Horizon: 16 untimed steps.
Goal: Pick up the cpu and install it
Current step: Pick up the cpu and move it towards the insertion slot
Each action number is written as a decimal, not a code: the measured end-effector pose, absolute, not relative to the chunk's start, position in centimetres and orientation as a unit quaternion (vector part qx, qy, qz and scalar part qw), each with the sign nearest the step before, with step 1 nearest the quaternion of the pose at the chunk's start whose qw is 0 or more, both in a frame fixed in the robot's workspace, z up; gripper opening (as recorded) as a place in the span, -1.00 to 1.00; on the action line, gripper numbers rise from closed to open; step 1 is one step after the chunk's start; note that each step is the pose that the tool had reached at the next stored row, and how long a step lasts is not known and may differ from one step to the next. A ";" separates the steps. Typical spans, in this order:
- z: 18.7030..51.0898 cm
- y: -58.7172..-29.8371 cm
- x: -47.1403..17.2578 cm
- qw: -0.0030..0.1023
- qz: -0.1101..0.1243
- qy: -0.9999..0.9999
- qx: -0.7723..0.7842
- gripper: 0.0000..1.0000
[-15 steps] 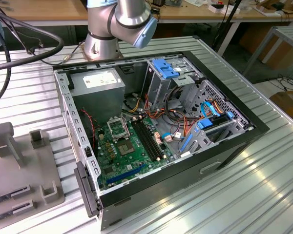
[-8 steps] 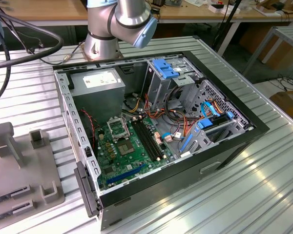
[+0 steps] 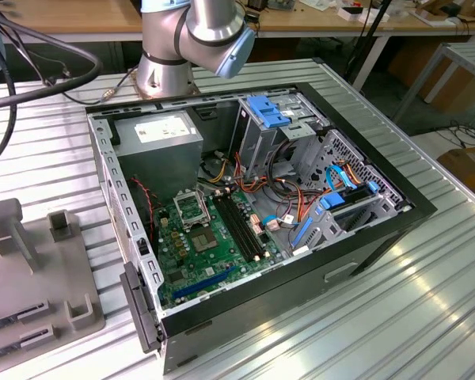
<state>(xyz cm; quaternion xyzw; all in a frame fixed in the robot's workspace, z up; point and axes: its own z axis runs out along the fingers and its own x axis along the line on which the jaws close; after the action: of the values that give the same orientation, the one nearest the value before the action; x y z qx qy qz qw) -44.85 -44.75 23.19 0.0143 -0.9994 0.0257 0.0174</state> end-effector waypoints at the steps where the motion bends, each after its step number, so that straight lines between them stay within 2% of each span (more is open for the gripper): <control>1: 23.2 -44.8 -44.8 0.017 0.026 -0.999 0.014 -0.06; 16: 23.9 -44.7 -44.8 0.017 0.026 -0.999 0.014 -0.06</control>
<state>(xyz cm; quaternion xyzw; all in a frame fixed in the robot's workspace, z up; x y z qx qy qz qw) -44.85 -44.75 23.90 0.0143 -0.9994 0.0257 0.0174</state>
